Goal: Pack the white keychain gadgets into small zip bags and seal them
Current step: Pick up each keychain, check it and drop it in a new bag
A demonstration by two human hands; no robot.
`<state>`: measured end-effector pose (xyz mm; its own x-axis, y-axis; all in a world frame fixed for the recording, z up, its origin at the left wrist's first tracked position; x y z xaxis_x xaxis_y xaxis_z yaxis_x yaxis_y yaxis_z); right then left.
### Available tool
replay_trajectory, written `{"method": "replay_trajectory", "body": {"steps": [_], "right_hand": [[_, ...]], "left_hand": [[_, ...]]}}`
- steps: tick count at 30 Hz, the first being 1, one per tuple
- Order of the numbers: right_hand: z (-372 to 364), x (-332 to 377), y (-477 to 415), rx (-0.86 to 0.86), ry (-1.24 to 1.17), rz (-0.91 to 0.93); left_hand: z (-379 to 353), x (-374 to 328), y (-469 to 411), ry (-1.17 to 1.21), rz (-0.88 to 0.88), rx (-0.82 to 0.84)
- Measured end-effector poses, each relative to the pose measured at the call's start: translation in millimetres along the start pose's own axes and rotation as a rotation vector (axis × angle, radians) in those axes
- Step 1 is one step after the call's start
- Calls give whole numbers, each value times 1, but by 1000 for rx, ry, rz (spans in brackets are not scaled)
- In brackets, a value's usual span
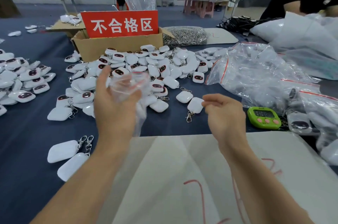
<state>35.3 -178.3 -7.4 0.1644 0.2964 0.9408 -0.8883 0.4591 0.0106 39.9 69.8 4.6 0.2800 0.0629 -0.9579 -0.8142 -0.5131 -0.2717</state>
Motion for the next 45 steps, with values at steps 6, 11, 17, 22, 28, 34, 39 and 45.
{"method": "replay_trajectory", "body": {"steps": [6, 11, 17, 22, 28, 34, 39, 45], "right_hand": [[-29, 4, 12, 309, 505, 286], [-26, 4, 15, 240, 591, 312], [-18, 3, 15, 161, 569, 282], [-17, 3, 12, 135, 301, 240], [-20, 3, 14, 250, -316, 9], [-23, 9, 21, 409, -479, -63], [-25, 11, 25, 504, -481, -38], [-22, 15, 25, 588, -508, -15]], "left_hand": [[14, -50, -12, -7, -467, -146], [-11, -35, 28, -506, -663, 166], [-48, 10, 53, -818, -447, 657], [-41, 22, 40, -806, -370, 675], [-33, -3, 34, -778, -461, 655], [-46, -31, 72, -614, -654, 507], [-44, -14, 65, -555, -371, 456], [-43, -13, 59, -430, -319, 481]]}}
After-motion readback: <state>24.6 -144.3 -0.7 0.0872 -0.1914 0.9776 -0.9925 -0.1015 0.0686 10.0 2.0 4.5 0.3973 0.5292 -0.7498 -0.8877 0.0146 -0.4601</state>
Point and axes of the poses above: each hand's wrist, its own y-axis away from the middle knuckle, its own z-axis out of the back of the hand, x = y × z, the point moved 4 cm from there along -y, towards the middle knuckle
